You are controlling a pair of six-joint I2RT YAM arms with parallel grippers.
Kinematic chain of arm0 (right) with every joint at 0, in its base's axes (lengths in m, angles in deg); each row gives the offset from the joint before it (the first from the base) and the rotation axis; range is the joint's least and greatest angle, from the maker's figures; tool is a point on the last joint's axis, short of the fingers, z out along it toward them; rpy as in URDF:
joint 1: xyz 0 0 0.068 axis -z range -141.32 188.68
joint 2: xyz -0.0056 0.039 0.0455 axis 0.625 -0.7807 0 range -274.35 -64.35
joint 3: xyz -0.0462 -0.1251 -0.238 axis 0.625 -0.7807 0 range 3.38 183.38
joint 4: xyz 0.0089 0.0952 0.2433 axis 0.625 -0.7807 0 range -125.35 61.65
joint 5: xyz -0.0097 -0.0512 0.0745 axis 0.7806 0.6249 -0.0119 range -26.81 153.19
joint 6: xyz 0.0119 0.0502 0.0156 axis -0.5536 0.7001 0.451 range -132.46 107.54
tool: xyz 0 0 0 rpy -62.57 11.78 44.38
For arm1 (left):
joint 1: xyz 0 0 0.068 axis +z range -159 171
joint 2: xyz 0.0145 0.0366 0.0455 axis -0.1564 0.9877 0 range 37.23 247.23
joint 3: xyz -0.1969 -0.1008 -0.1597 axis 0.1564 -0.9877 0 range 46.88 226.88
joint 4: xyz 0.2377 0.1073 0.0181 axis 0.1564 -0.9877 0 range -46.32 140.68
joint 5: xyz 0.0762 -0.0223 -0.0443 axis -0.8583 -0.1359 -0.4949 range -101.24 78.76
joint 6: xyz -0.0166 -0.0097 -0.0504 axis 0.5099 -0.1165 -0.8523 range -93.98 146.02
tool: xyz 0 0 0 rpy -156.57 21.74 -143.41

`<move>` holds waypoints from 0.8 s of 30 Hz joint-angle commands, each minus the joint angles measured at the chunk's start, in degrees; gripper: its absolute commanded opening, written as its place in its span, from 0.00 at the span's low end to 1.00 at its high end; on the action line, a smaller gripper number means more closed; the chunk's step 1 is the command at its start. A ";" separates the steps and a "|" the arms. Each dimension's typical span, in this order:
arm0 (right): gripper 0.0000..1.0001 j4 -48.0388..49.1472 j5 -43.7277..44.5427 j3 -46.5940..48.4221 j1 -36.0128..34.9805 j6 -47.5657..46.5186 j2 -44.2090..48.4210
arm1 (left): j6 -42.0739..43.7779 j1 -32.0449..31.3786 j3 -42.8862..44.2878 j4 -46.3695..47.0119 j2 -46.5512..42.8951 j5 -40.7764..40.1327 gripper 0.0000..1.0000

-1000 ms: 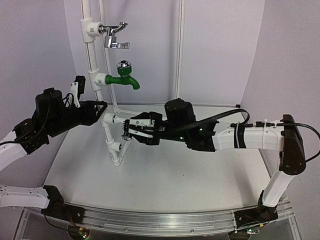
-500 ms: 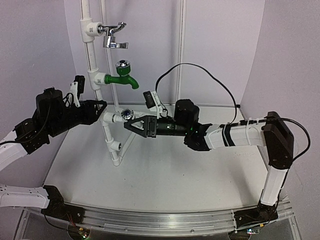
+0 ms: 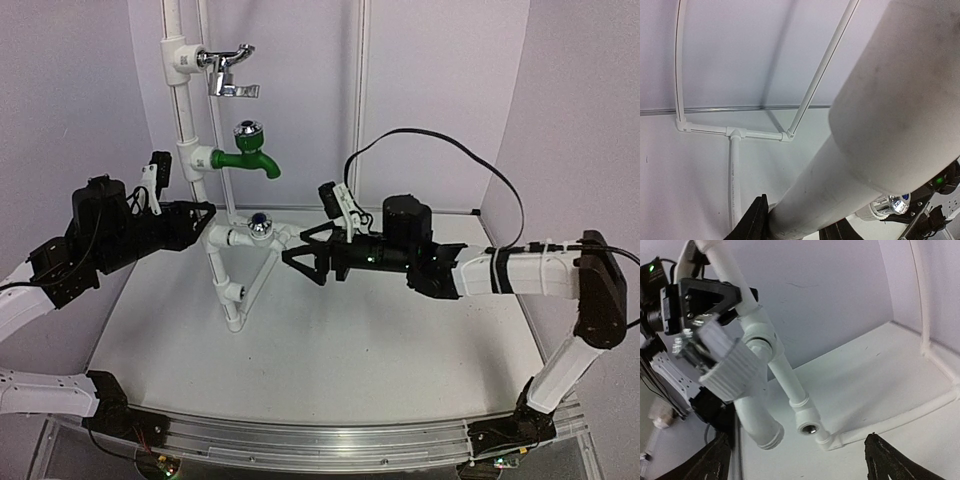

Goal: Install the water faucets

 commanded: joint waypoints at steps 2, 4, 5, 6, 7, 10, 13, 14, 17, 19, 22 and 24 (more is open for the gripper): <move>0.94 -13.71 6.10 6.41 -1.53 -31.30 6.30 | -8.71 -1.04 -0.40 -3.93 0.39 6.16 0.00; 0.94 -14.42 5.21 8.76 -2.17 -33.95 5.98 | -8.75 -1.04 -0.27 -3.97 0.75 6.26 0.00; 0.94 -14.78 4.66 9.96 -2.37 -34.64 5.56 | -8.78 -1.04 -0.16 -3.90 0.98 6.35 0.00; 0.94 -15.19 4.02 11.15 -2.50 -35.02 5.01 | -8.81 -1.04 -0.05 -3.92 1.15 6.42 0.00; 0.93 -15.72 3.14 12.11 -2.65 -35.32 4.48 | -8.80 -1.04 0.06 -3.92 1.32 6.46 0.00; 0.90 -16.16 1.61 14.52 -3.20 -35.11 2.84 | -8.74 -1.04 0.25 -3.91 1.51 6.46 0.00; 0.84 -15.14 1.20 16.63 -4.15 -31.85 0.21 | -8.63 -1.04 0.39 -3.92 1.52 6.29 0.00; 0.81 -14.29 0.82 17.09 -4.40 -30.22 -0.61 | -8.69 -1.04 0.37 -3.94 1.54 6.26 0.00; 0.72 -10.58 0.14 17.22 -5.22 -23.90 -2.83 | -8.72 -1.04 0.38 -3.92 1.49 6.33 0.00; 0.65 -6.98 1.69 16.96 -5.70 -18.71 -3.97 | -8.75 -1.04 0.33 -3.96 1.42 6.39 0.00; 0.43 -1.84 9.81 15.74 -5.82 -6.80 -4.87 | -8.72 -1.04 0.16 -3.93 1.31 6.40 0.00; 0.27 -0.77 15.83 15.60 -5.79 2.09 -5.37 | -8.75 -1.04 0.11 -3.91 1.37 6.48 0.00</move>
